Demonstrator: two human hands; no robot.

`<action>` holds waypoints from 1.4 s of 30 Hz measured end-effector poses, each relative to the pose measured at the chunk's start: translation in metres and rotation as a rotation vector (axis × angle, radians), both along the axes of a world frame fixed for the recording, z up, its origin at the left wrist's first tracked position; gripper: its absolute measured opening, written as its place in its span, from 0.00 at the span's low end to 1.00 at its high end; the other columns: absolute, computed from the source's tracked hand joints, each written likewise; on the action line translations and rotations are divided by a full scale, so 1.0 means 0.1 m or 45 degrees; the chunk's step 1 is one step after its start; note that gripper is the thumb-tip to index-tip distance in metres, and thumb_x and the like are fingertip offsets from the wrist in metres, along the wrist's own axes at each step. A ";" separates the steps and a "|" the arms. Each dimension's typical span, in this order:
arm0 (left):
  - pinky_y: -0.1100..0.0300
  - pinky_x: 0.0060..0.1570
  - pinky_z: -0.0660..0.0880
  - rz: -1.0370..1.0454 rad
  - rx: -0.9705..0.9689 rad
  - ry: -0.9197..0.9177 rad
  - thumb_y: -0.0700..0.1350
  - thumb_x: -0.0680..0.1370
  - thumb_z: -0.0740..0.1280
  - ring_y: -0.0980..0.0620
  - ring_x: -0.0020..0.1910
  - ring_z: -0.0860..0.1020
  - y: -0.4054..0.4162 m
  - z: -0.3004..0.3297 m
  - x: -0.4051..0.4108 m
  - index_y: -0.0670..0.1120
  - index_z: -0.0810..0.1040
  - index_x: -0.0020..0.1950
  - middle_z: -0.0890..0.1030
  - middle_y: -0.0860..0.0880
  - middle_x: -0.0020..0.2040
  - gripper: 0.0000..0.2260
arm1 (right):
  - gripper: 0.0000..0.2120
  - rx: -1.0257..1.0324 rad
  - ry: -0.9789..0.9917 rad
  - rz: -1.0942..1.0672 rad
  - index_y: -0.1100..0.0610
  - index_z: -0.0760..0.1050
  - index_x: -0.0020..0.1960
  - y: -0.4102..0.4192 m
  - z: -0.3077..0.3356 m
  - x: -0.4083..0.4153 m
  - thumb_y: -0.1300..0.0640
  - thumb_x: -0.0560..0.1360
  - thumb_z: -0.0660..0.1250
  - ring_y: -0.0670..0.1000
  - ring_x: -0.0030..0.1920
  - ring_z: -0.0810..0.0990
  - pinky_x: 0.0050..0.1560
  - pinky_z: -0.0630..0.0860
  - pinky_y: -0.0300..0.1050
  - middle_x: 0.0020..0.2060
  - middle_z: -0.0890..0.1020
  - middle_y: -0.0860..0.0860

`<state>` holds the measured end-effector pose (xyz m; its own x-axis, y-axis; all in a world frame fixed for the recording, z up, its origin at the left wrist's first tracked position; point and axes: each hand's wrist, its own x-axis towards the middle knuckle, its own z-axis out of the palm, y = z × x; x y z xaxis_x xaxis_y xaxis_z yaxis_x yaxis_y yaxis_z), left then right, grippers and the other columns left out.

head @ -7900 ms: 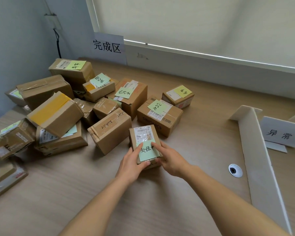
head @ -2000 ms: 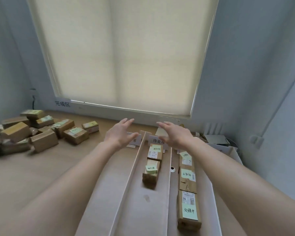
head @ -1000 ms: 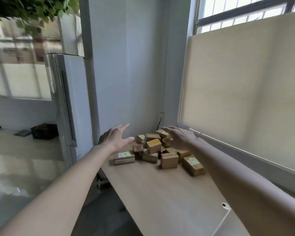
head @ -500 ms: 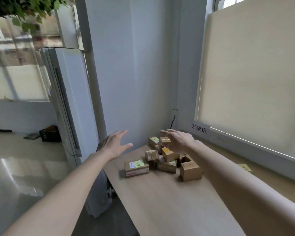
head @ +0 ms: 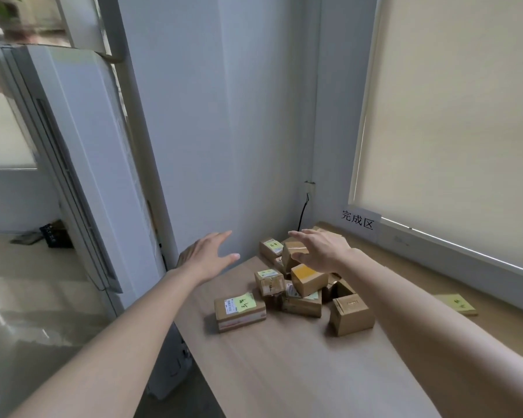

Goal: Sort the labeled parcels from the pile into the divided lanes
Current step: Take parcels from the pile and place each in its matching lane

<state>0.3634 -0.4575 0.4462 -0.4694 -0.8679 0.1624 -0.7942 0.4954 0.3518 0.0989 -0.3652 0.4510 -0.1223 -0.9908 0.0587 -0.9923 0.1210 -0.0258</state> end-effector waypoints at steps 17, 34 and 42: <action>0.52 0.67 0.69 -0.262 0.241 -0.180 0.64 0.78 0.63 0.51 0.75 0.65 -2.60 -1.79 0.13 0.59 0.59 0.79 0.63 0.55 0.78 0.31 | 0.30 0.273 -0.181 -0.264 0.42 0.55 0.81 -2.09 -1.55 0.57 0.42 0.83 0.61 0.55 0.68 0.76 0.37 0.75 0.38 0.77 0.68 0.50; 0.55 0.71 0.62 -0.598 0.543 -0.325 0.61 0.78 0.65 0.50 0.78 0.57 -3.74 -4.40 -0.01 0.61 0.53 0.80 0.56 0.50 0.81 0.33 | 0.36 0.649 -0.547 -0.585 0.42 0.38 0.82 -2.91 -4.22 1.17 0.39 0.83 0.56 0.57 0.72 0.70 0.59 0.73 0.54 0.80 0.59 0.48; 0.53 0.62 0.72 -0.631 0.548 -0.196 0.63 0.75 0.67 0.49 0.67 0.70 -3.78 -4.66 -0.02 0.63 0.59 0.77 0.71 0.55 0.67 0.33 | 0.39 0.636 -0.617 -0.595 0.42 0.37 0.82 -2.97 -4.47 1.25 0.37 0.81 0.59 0.57 0.71 0.71 0.58 0.75 0.55 0.80 0.55 0.48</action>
<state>0.3615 -0.8358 -0.0199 -0.8188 -0.5166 -0.2504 -0.5663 0.6549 0.5004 0.2240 -0.6621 0.0038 -0.4255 -0.7272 -0.5386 -0.7302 0.6275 -0.2704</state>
